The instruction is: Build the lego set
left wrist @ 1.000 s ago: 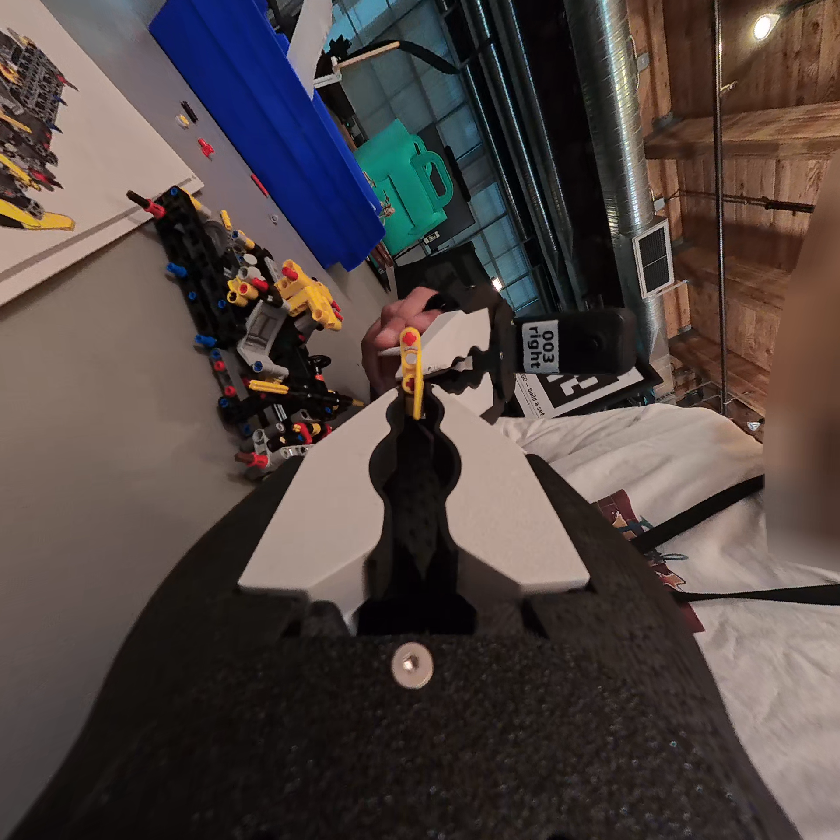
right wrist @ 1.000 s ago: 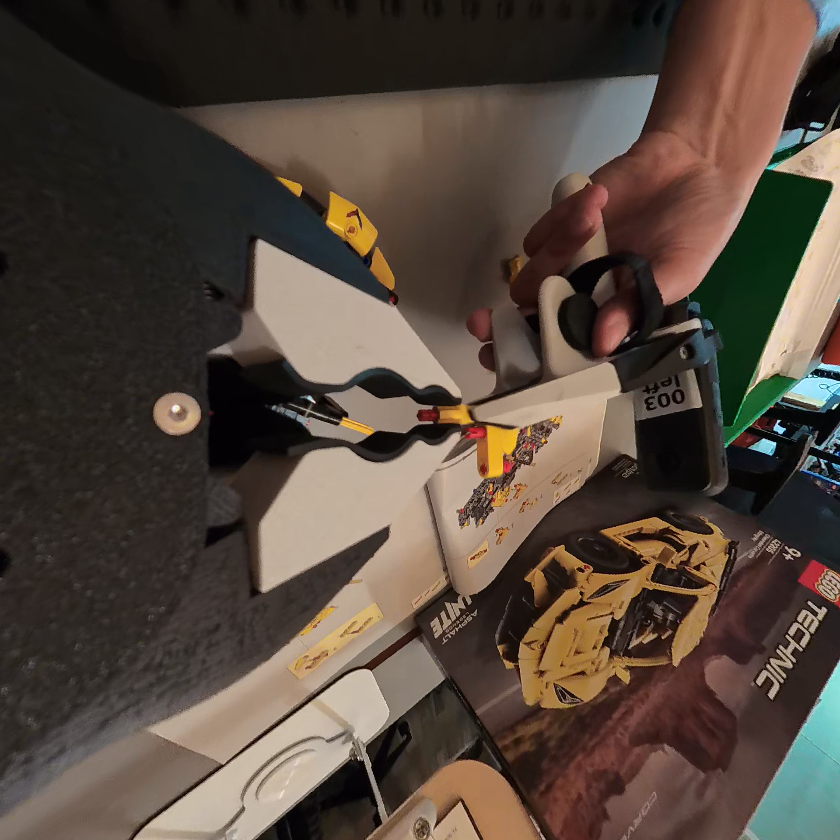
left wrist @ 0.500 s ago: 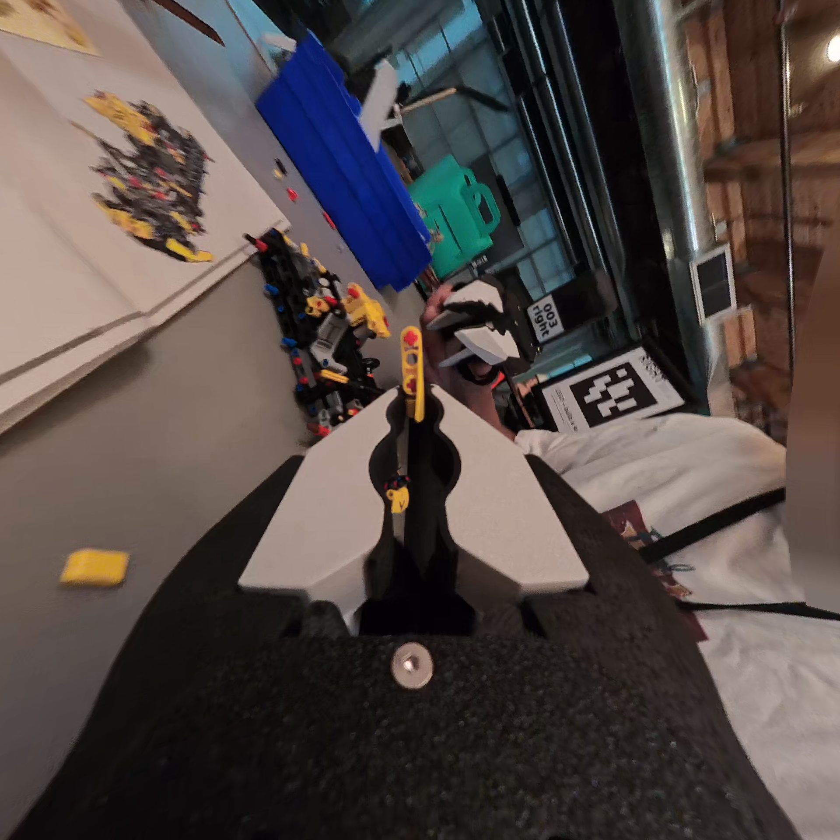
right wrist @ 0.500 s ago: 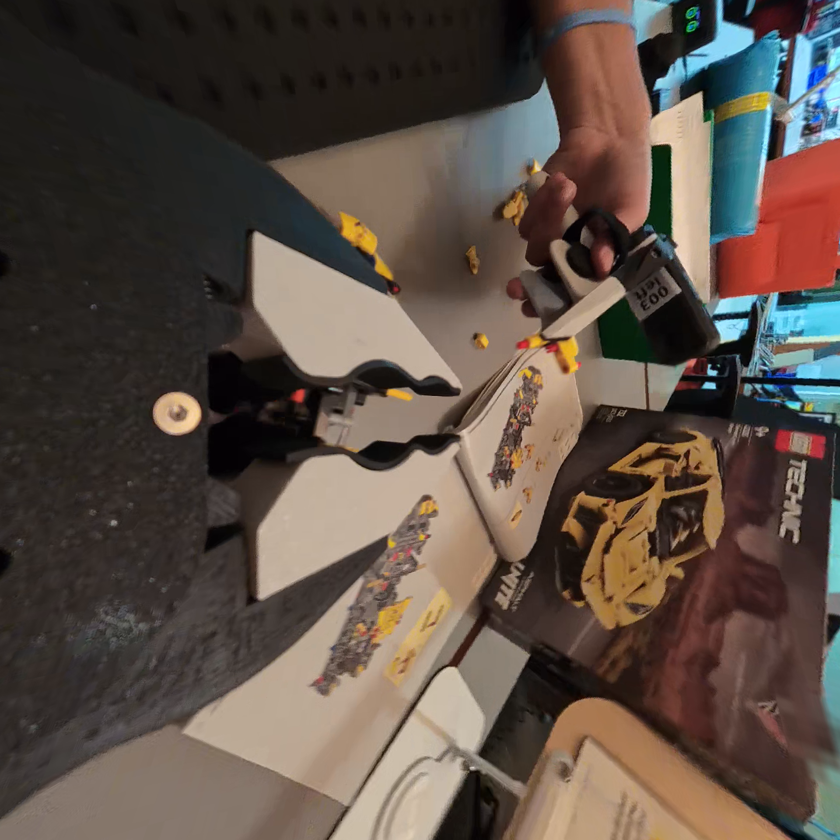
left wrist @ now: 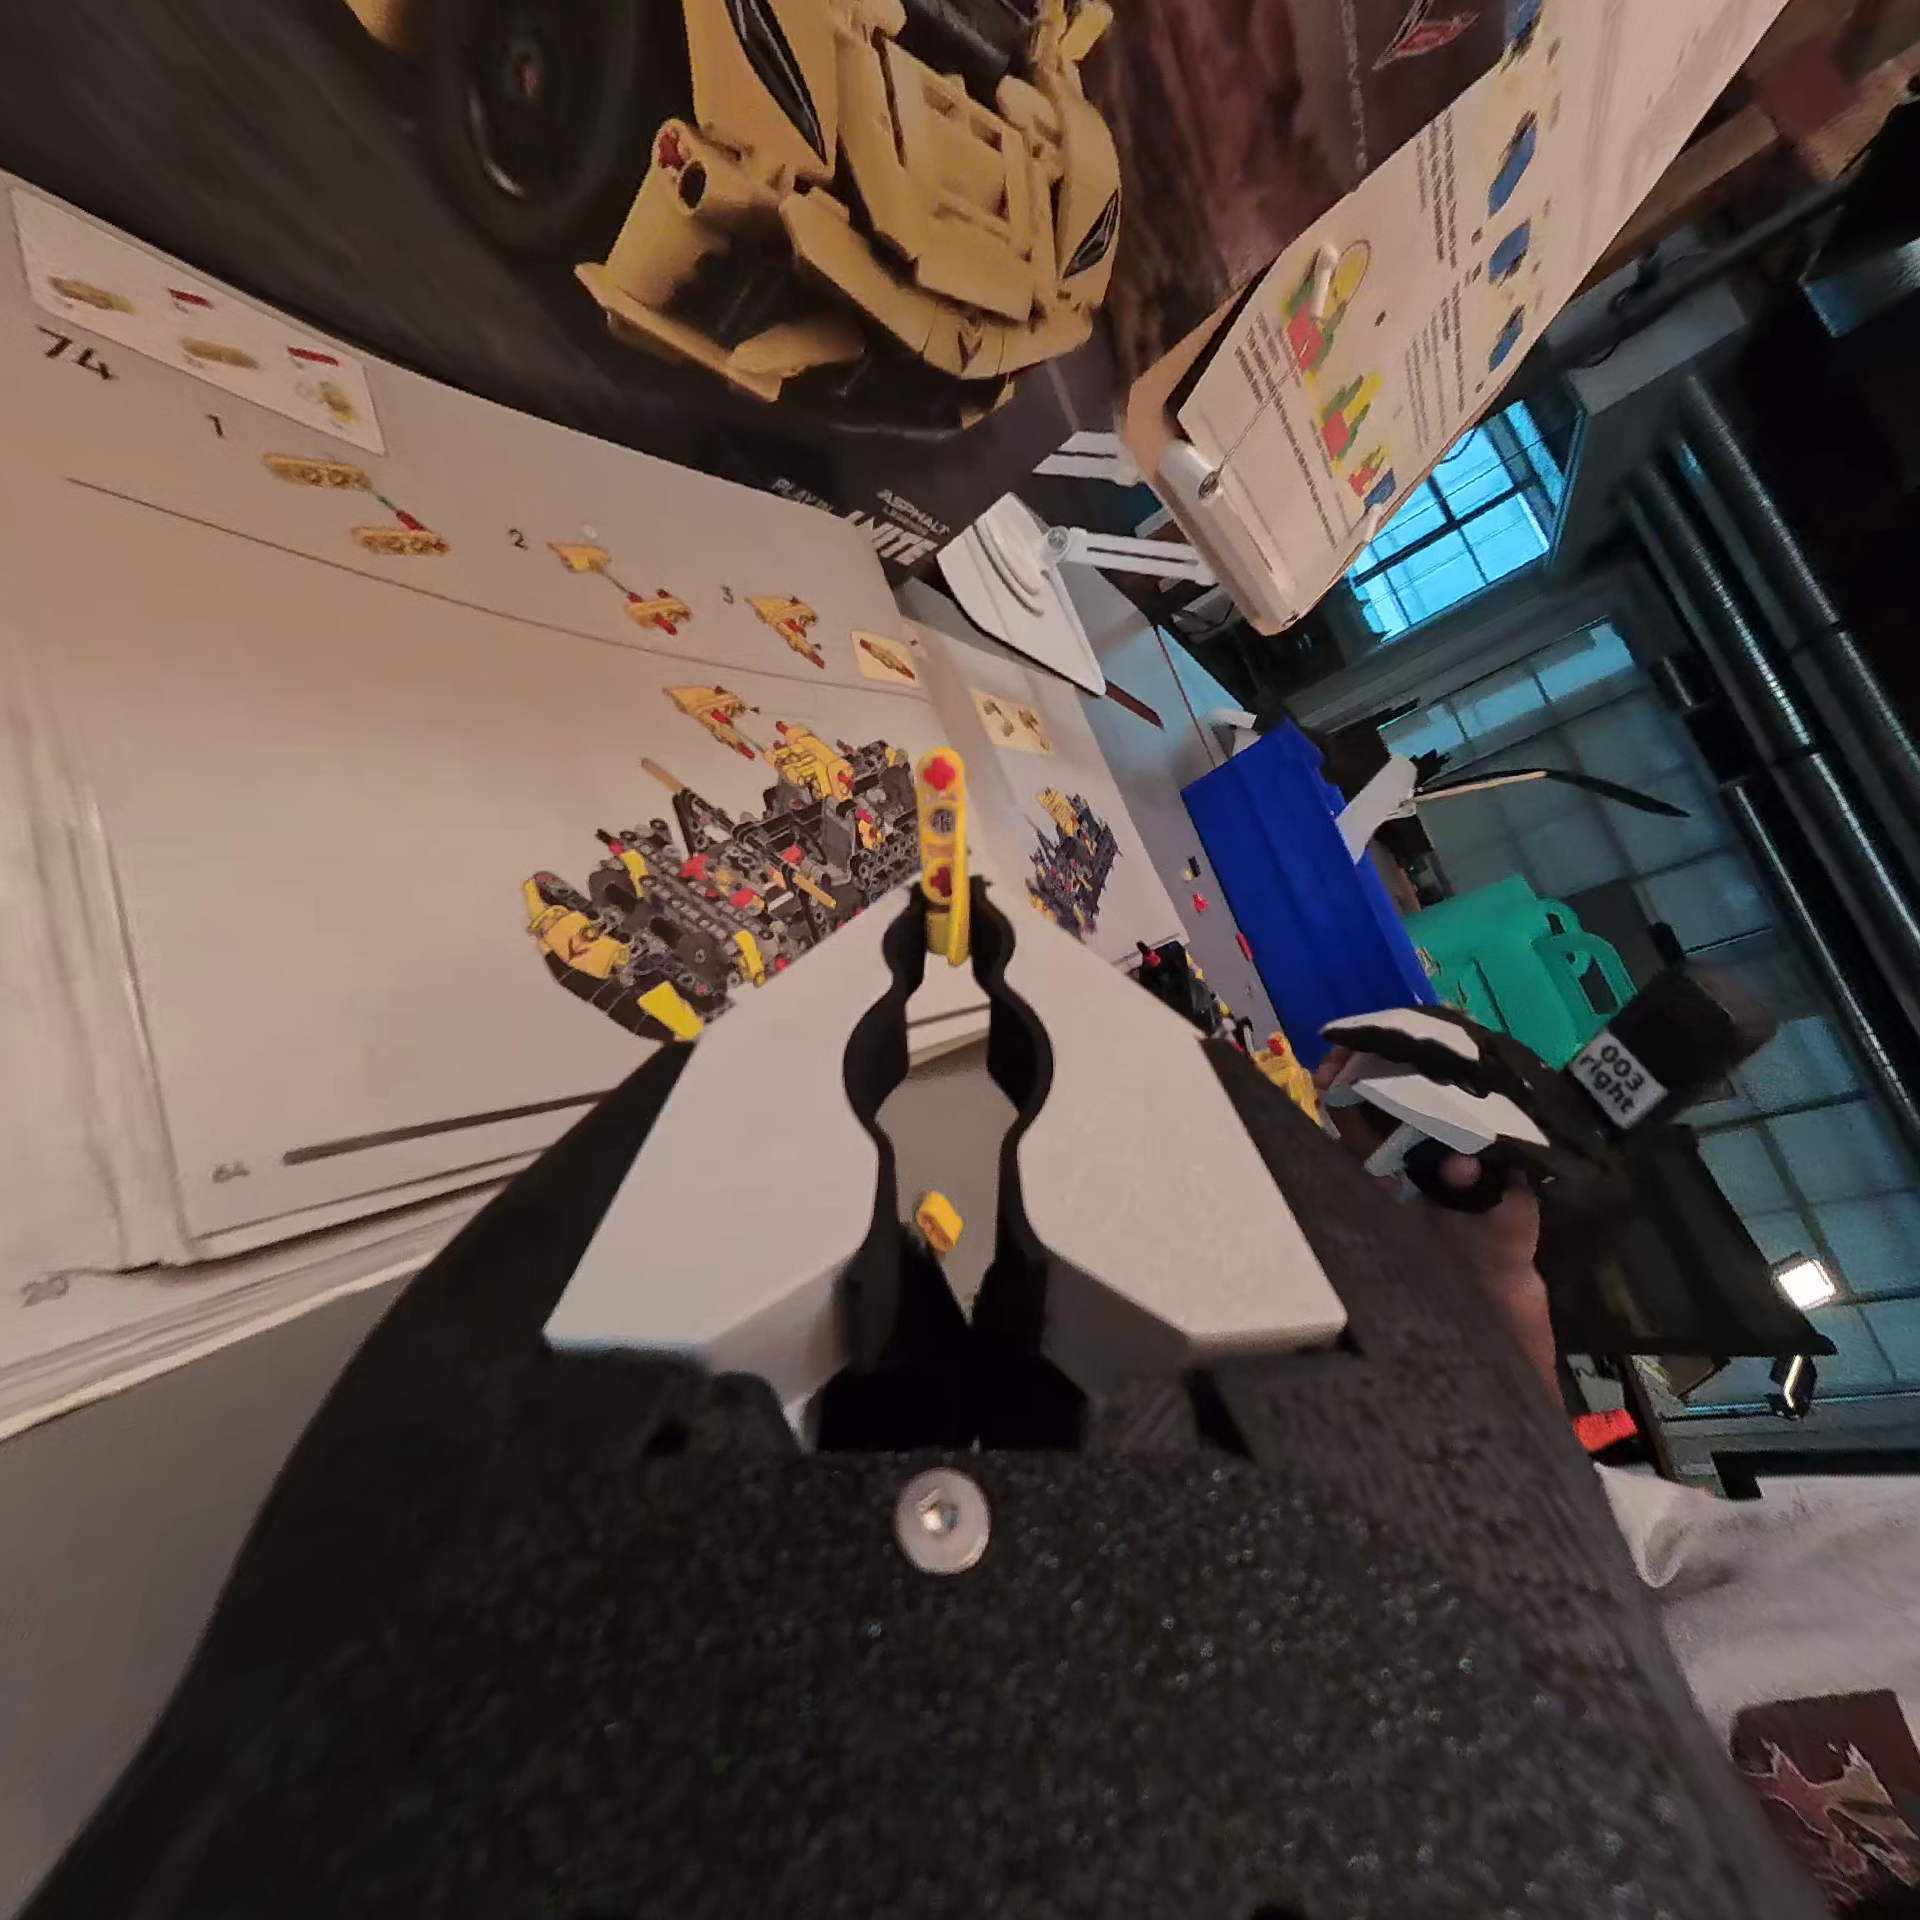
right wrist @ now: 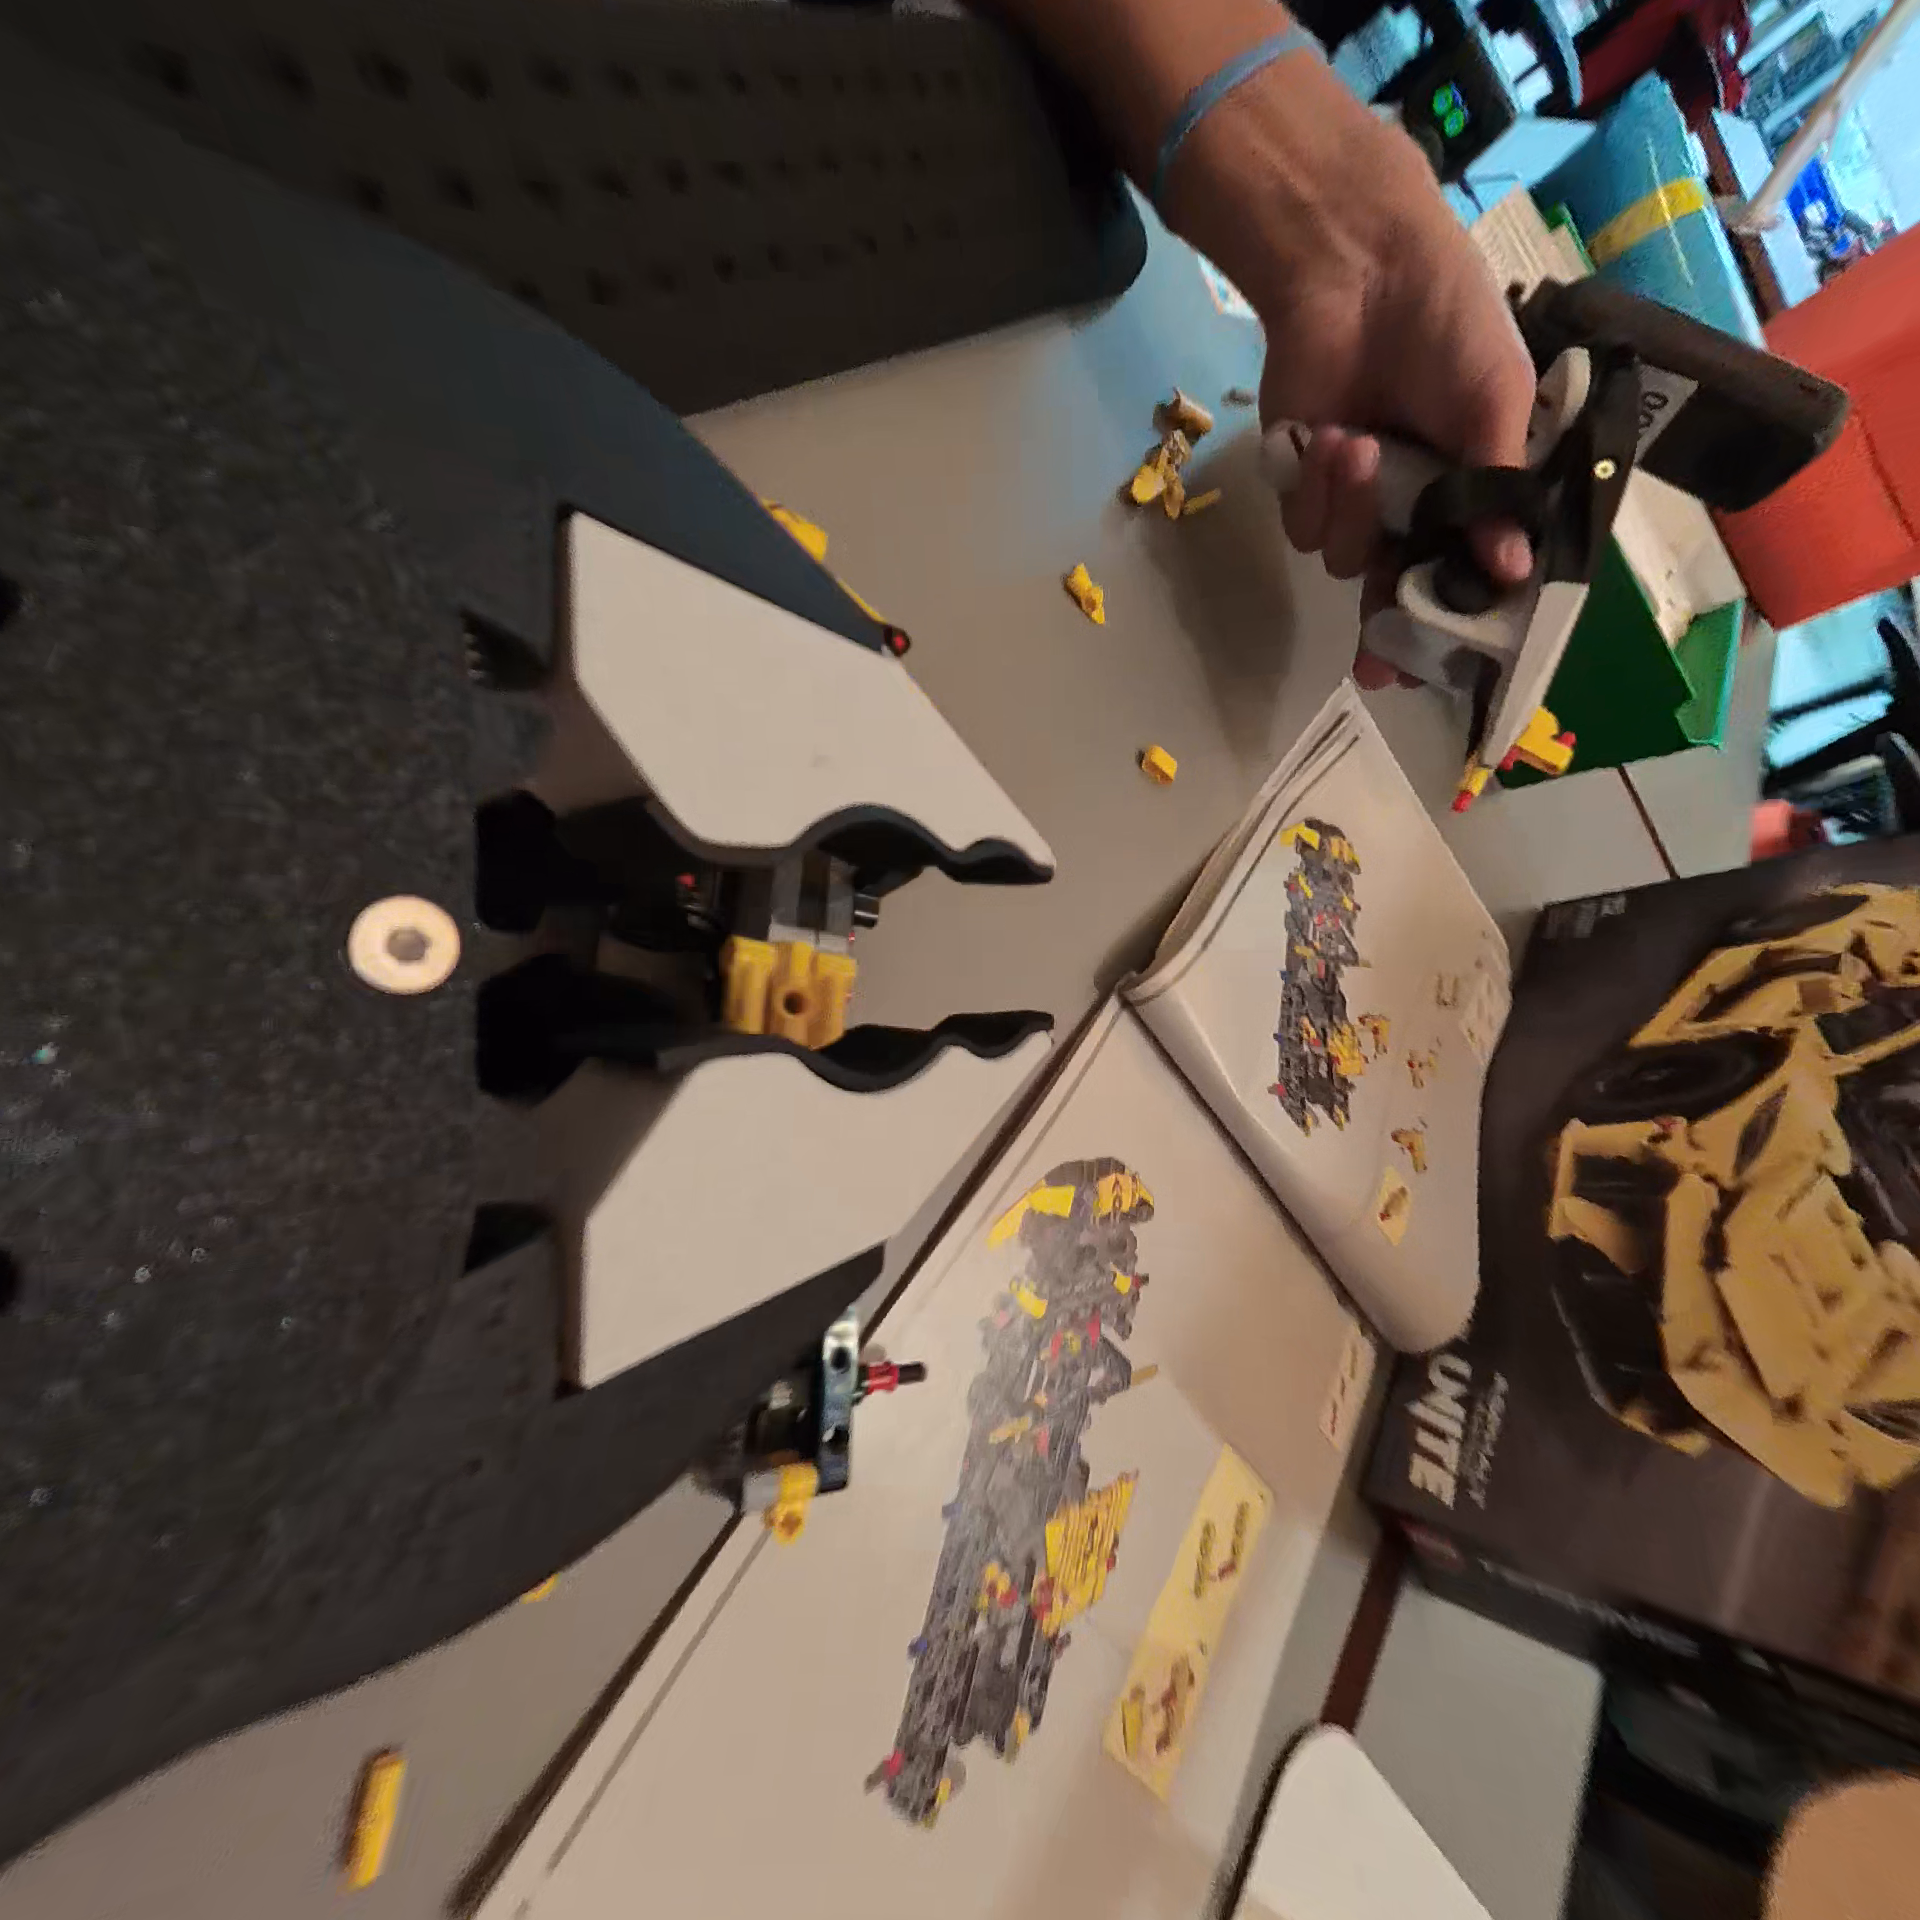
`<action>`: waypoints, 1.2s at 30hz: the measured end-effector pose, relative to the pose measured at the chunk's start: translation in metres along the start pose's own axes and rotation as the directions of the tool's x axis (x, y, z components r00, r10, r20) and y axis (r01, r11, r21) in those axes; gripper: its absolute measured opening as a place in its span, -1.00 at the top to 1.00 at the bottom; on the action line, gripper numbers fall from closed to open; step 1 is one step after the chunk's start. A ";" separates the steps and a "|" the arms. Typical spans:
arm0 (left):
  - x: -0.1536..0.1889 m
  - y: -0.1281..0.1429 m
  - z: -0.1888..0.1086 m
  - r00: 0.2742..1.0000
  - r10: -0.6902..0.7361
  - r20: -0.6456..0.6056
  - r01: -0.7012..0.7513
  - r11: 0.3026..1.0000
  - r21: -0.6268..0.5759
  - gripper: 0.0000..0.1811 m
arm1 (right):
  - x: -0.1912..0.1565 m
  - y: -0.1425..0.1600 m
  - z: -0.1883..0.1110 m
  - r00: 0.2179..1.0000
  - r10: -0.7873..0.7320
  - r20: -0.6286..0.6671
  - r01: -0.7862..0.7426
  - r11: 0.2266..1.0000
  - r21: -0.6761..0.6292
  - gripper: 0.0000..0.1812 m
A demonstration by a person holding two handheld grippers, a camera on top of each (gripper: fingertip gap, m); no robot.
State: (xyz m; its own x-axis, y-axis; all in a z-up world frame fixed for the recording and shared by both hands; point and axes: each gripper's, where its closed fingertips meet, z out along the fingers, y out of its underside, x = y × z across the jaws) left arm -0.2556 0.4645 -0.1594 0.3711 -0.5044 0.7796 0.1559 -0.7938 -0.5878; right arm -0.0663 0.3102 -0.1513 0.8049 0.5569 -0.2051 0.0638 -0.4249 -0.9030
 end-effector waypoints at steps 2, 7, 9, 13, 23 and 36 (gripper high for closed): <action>0.003 0.000 0.006 0.999 0.037 -0.002 -0.037 0.999 0.000 0.92 | 0.004 -0.008 0.011 0.999 0.023 0.028 -0.023 1.000 -0.016 0.73; 0.016 0.005 0.011 0.983 0.181 0.022 -0.181 0.983 -0.030 0.92 | 0.015 -0.046 0.022 0.998 -0.058 -0.025 0.060 0.993 0.097 0.78; 0.021 0.011 0.013 0.982 0.190 0.005 -0.189 0.981 -0.049 0.92 | 0.017 -0.045 0.025 0.995 -0.088 -0.041 0.091 0.992 0.082 0.78; 0.027 0.024 0.017 0.990 0.127 -0.067 -0.133 0.986 -0.101 0.92 | 0.017 -0.040 0.024 0.990 -0.128 -0.062 0.134 0.986 0.101 0.82; 0.031 0.041 0.024 0.987 0.097 -0.128 -0.119 0.977 -0.179 0.92 | 0.015 -0.029 0.023 0.990 -0.130 -0.053 0.135 0.987 0.093 0.84; 0.041 0.050 0.026 0.979 0.097 -0.179 -0.136 0.966 -0.218 0.92 | 0.020 -0.026 0.017 0.988 -0.131 -0.082 0.138 0.986 0.092 0.88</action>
State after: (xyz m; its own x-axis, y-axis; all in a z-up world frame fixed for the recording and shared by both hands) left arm -0.2089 0.4128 -0.1627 0.2149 -0.6317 0.7448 -0.0992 -0.7728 -0.6269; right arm -0.0622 0.3441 -0.1383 0.8354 0.5471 -0.0535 0.1197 -0.2761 -0.9537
